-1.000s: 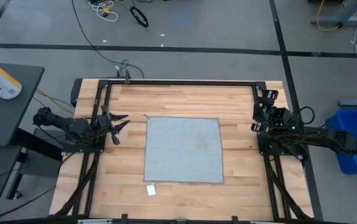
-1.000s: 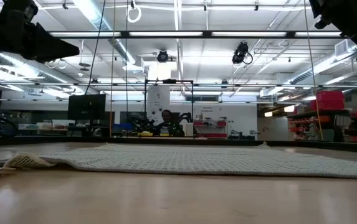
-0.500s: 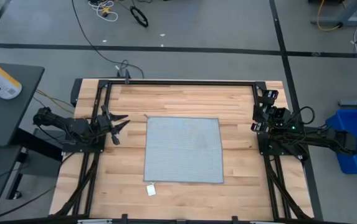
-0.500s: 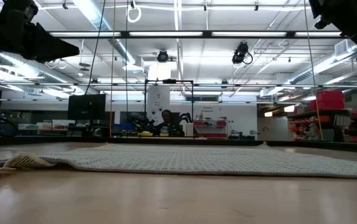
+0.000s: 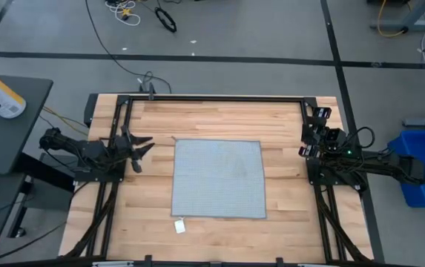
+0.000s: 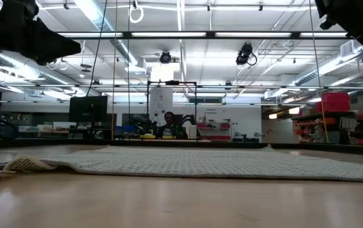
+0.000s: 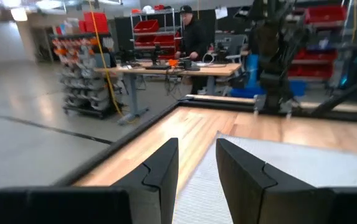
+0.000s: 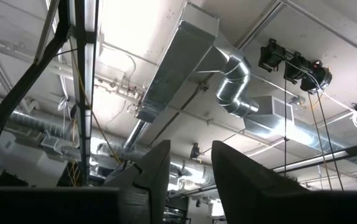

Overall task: Fold microfiber towels
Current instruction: Fold the gray towel

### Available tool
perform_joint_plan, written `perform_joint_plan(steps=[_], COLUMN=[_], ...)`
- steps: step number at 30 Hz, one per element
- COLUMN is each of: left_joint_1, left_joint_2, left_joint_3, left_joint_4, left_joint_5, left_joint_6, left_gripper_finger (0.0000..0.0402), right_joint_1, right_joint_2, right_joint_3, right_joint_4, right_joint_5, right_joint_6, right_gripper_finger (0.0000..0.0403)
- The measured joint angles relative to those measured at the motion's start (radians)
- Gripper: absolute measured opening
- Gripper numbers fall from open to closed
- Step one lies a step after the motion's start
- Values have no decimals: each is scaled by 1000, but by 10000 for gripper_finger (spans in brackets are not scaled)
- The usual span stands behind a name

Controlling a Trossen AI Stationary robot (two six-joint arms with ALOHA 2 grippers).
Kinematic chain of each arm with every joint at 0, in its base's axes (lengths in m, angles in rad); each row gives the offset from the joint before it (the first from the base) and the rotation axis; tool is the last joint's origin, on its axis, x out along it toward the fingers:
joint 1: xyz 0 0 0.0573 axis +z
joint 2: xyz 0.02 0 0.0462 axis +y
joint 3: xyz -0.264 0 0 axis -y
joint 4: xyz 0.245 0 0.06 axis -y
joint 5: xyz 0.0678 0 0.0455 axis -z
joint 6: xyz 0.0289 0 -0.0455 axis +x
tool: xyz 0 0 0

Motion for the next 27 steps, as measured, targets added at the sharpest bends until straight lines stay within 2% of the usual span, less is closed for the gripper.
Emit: perform_joint_plan(steps=[3, 6, 8, 10, 13, 15, 18, 25, 27], left_joint_1=[0, 0, 0, 0, 0, 0, 0, 0, 0], left_joint_2=[0, 0, 0, 0, 0, 0, 1, 10, 12], left_joint_3=[0, 0, 0, 0, 0, 0, 0, 0, 0], left_joint_4=[0, 1, 0, 0, 0, -1, 0, -30, -47], left_joint_5=[11, 8, 13, 30, 47, 54, 81, 236, 247], left_joint_6=[-62, -115, -146, -150, -143, -146, -128, -76, -85], left_gripper_finger=[116, 116, 116, 116, 116, 116, 116, 116, 116], right_joint_1=[1, 6, 10, 10, 18, 50, 114, 208, 215], right_joint_2=[2, 2, 2, 2, 16, 58, 142, 396, 471], right_joint_3=[6, 18, 29, 48, 101, 143, 183, 278, 322], right_joint_4=[1, -3, -51, -168, -449, -647, -839, -887, -888], right_joint_5=[19, 79, 83, 23, -170, -274, -318, -293, -295], right_joint_6=[22, 207, 352, 429, 492, 493, 452, 352, 337], right_gripper_finger=[110, 93, 82, 73, 63, 57, 46, 24, 24])
